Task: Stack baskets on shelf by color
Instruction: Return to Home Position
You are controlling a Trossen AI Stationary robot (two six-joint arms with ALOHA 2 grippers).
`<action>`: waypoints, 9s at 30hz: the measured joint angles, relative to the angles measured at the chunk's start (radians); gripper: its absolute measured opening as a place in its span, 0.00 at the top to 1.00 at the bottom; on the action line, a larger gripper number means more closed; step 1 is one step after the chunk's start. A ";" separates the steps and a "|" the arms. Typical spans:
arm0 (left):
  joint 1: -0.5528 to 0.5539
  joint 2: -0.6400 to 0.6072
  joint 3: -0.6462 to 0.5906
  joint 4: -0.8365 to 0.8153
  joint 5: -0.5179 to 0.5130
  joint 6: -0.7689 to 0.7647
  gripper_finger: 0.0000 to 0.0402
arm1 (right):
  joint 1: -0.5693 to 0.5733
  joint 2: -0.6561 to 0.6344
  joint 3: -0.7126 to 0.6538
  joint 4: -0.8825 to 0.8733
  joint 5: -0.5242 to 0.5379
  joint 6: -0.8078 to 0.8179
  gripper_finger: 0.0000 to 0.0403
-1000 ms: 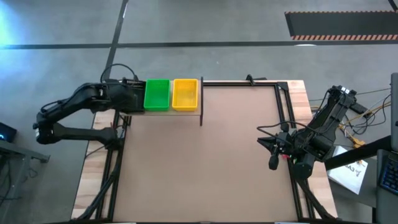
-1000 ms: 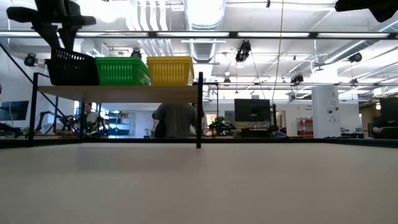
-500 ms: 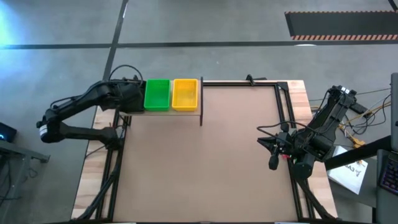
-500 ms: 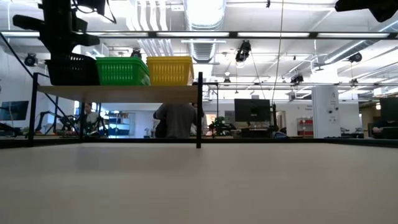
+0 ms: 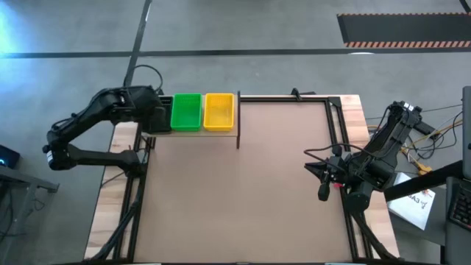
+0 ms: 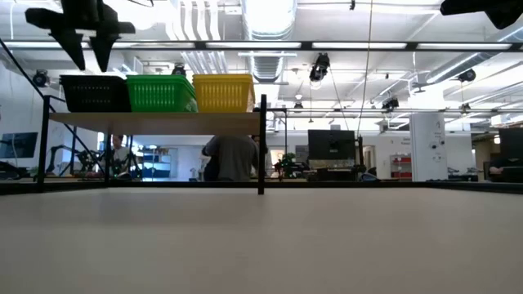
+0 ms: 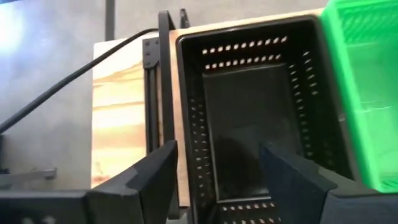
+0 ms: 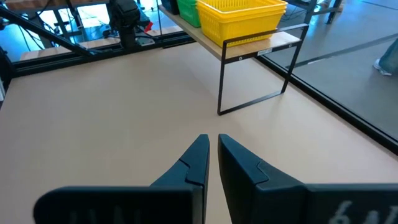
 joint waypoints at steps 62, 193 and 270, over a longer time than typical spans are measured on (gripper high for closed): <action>-0.669 0.020 -0.404 1.519 -0.070 0.277 0.98 | -0.587 -0.790 -0.747 0.798 -0.730 -0.657 0.98; -0.586 -0.955 -1.304 1.634 0.504 0.854 1.00 | -0.921 -0.673 -0.805 0.872 -1.065 -0.857 0.98; -0.586 -0.955 -1.305 1.635 0.504 0.854 1.00 | -0.921 -0.745 -0.805 0.871 -1.065 -0.857 0.98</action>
